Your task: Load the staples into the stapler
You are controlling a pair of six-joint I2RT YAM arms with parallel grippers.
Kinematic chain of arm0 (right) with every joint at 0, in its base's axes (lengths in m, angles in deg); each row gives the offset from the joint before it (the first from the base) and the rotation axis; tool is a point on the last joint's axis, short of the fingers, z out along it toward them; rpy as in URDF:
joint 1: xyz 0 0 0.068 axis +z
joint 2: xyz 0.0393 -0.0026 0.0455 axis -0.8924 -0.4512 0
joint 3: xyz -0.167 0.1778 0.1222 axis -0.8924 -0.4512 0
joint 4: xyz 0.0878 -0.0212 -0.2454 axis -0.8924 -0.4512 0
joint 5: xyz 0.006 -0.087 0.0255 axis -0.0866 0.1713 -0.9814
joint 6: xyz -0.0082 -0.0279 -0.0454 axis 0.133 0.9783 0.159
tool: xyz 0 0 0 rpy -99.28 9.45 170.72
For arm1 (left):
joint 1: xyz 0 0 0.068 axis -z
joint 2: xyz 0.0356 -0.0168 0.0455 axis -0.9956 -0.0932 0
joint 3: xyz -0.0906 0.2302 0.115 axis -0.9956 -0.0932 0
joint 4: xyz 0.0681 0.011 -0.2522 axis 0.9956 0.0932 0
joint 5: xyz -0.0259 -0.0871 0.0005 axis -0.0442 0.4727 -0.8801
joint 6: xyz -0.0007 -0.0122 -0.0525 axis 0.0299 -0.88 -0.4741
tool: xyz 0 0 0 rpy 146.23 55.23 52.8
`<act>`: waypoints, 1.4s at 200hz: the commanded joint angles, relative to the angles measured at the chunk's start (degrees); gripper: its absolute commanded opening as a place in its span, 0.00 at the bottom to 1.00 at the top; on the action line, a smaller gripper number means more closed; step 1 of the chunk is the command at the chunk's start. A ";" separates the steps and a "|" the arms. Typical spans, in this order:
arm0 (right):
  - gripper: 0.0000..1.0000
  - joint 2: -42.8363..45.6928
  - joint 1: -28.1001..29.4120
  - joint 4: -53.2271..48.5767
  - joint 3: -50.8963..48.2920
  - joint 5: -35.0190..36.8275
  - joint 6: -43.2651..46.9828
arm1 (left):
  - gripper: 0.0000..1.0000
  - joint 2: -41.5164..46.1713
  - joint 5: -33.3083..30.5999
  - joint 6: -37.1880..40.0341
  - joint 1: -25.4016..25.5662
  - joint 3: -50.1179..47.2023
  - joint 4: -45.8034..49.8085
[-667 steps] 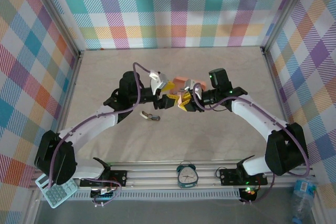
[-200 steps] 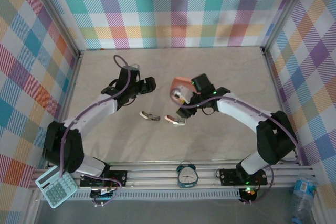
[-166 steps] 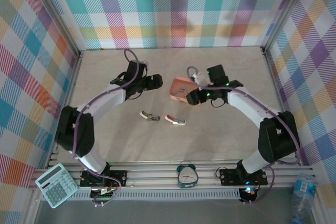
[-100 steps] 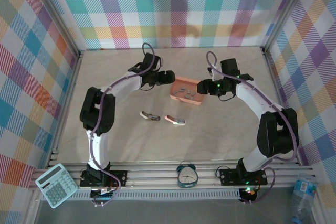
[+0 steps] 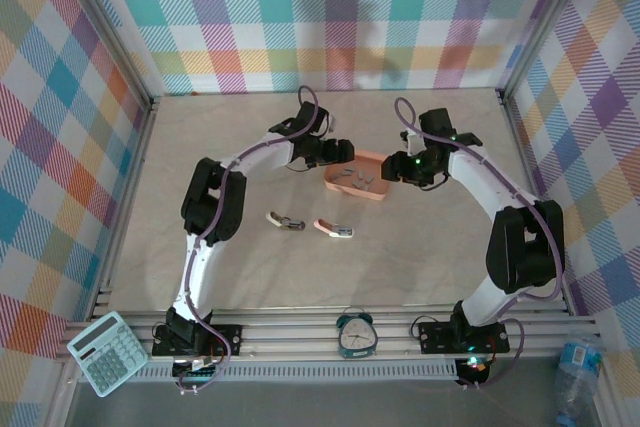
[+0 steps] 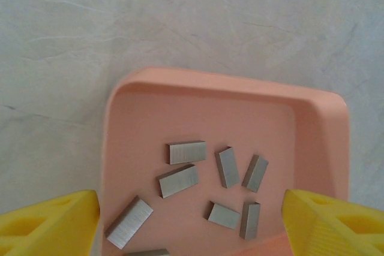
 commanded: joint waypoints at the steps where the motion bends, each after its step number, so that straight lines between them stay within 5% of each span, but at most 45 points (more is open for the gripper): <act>1: 0.52 -0.70 -0.44 -4.01 2.63 2.89 0.04 | 0.79 -1.27 3.02 -1.23 1.46 1.46 1.10; 72: 0.44 -4.15 -0.43 -11.16 8.80 6.52 4.12 | 0.78 -0.53 7.32 -3.39 3.91 1.48 -0.32; 150: 0.39 -16.75 2.32 -21.01 22.55 13.30 11.23 | 0.80 12.59 -7.28 -4.61 -0.80 -8.78 3.34; 280: 0.32 -33.57 7.47 -22.97 35.84 17.87 8.52 | 0.80 25.34 -17.11 -5.04 -6.57 -21.83 6.13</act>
